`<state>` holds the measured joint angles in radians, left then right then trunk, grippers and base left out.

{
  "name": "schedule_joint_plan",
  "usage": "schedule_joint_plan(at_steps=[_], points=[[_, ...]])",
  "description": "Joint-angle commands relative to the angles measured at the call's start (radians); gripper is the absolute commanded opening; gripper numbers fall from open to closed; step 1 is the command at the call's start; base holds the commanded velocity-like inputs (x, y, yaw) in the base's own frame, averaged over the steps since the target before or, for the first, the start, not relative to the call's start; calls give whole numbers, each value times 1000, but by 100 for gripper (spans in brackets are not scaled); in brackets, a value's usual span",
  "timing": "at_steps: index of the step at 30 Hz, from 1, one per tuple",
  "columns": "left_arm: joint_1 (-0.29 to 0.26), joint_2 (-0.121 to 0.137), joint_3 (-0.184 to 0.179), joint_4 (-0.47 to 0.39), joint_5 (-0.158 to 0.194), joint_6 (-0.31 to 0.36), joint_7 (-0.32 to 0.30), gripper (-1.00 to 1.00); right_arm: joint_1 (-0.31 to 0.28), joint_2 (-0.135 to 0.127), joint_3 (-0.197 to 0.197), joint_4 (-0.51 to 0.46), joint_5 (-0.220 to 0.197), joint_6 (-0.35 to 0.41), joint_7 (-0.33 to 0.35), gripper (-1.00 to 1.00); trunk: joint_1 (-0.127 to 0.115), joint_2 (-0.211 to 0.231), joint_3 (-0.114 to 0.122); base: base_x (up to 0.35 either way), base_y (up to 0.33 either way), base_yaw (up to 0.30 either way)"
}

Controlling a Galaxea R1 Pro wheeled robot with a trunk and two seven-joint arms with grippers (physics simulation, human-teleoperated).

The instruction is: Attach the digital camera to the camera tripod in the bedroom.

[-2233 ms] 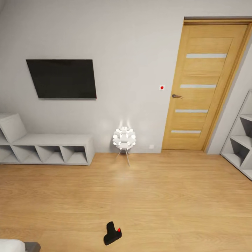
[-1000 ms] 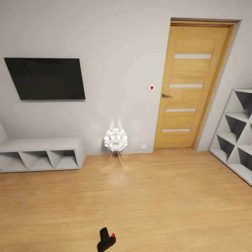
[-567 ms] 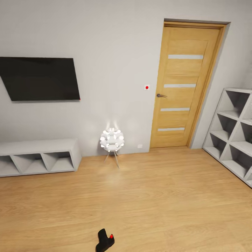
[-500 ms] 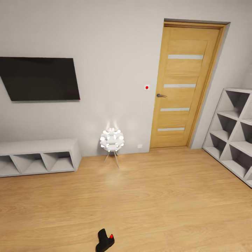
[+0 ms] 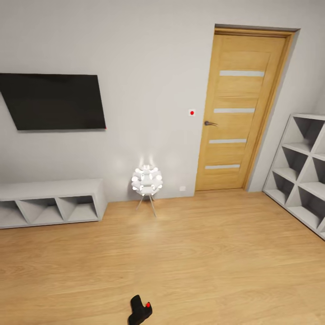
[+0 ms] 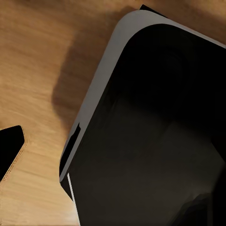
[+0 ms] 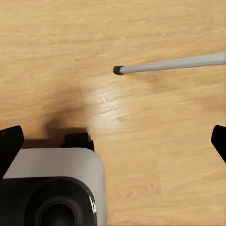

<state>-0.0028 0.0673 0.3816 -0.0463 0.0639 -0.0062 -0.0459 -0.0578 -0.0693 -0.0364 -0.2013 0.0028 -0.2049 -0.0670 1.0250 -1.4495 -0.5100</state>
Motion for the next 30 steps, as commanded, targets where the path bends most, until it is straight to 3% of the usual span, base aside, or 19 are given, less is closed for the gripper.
schedule_joint_plan(at_steps=[1,14,30], points=[[0,0,2,0,7,-1,-5,100,-1,0,-3,1,0,-4,0,100,0,0,-1,0,239,0],[0,0,2,0,7,-1,-5,100,-1,0,-3,1,0,-4,0,100,0,0,-1,0,185,19],[0,0,2,0,7,-1,-5,100,-1,0,-3,1,0,-4,0,100,0,0,-1,0,12,235]])
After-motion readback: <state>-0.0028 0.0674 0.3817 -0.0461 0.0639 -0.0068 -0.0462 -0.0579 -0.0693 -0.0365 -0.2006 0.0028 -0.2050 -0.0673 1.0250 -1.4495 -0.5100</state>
